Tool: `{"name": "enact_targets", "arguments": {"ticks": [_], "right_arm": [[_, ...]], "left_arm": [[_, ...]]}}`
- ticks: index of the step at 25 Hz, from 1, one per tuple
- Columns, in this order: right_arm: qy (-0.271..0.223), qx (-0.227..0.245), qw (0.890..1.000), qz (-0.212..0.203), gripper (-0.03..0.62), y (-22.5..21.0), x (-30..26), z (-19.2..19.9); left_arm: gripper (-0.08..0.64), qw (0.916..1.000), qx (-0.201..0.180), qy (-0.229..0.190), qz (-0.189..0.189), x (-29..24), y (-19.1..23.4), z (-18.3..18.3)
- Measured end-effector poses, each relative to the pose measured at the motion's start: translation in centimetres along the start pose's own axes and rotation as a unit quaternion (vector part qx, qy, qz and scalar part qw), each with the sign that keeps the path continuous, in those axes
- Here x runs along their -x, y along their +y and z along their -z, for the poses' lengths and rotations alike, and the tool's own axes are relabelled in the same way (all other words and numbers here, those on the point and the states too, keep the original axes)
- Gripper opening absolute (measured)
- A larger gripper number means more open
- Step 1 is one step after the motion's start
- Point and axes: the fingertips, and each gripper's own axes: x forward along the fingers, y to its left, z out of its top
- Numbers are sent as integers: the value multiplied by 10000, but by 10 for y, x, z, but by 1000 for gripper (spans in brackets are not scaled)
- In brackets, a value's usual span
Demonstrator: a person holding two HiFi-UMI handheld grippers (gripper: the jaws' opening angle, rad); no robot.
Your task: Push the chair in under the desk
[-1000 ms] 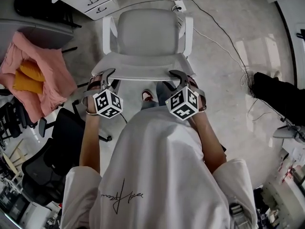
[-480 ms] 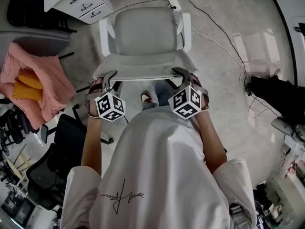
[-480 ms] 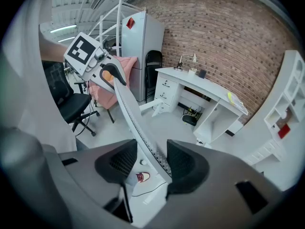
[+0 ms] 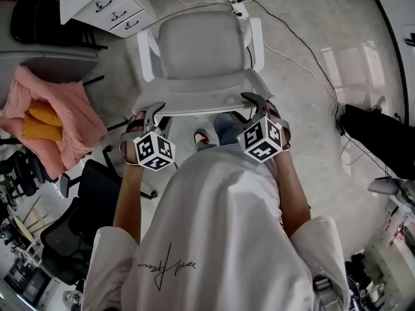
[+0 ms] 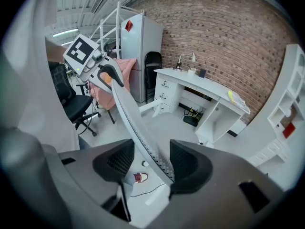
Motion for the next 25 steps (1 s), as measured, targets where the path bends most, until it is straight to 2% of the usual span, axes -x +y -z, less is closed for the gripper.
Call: {"name": "enact_targets", "arguments": {"ticks": [15, 25], "right_arm": [[-231, 382, 9989, -137, 249, -51, -1, 9], [-294, 540, 9979, -185, 249, -73, -2, 8]], "left_arm": [[144, 9993, 257, 257, -70, -20, 12, -36], [145, 9988, 405, 230, -134, -26, 20, -50]]}}
